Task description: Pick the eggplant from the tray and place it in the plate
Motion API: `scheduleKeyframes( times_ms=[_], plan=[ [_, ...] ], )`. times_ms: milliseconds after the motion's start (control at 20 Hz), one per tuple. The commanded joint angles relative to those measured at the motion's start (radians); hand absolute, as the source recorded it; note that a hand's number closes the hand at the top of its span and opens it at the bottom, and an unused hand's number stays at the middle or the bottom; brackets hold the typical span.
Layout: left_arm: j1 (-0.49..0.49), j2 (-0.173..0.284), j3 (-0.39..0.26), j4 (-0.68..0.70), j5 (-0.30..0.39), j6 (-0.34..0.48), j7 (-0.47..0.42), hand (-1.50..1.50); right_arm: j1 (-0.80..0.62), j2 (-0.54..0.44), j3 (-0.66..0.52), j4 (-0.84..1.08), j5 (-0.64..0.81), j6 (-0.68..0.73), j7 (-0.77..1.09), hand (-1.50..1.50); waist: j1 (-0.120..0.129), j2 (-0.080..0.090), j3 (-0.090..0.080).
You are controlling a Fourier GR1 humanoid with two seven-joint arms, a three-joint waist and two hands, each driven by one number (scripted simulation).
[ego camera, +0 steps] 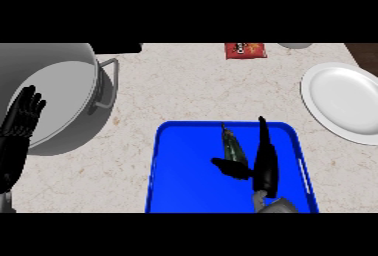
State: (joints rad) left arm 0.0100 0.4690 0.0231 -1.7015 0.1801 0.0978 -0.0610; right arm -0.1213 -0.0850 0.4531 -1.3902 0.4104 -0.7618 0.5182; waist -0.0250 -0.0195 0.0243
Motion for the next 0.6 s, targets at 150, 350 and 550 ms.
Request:
scheduleKeyframes(
  times_ms=[150,350,550],
  plan=[
    [0.046,-0.08,-0.079,0.135,0.005,-0.024,0.031,0.0,-0.062,-0.005,0.076,-0.051,0.078,0.176,0.332,-1.5,-0.019,0.024,-0.034],
    [0.054,-0.075,-0.066,0.109,0.008,-0.028,0.048,0.0,-0.102,-0.018,0.069,-0.076,0.096,0.269,0.502,-1.5,-0.009,0.022,-0.031],
    [0.053,-0.094,-0.071,0.118,0.0,-0.028,0.043,0.0,-0.127,-0.053,0.042,-0.132,0.102,0.337,0.592,-1.5,-0.017,0.022,-0.029]
  ],
)
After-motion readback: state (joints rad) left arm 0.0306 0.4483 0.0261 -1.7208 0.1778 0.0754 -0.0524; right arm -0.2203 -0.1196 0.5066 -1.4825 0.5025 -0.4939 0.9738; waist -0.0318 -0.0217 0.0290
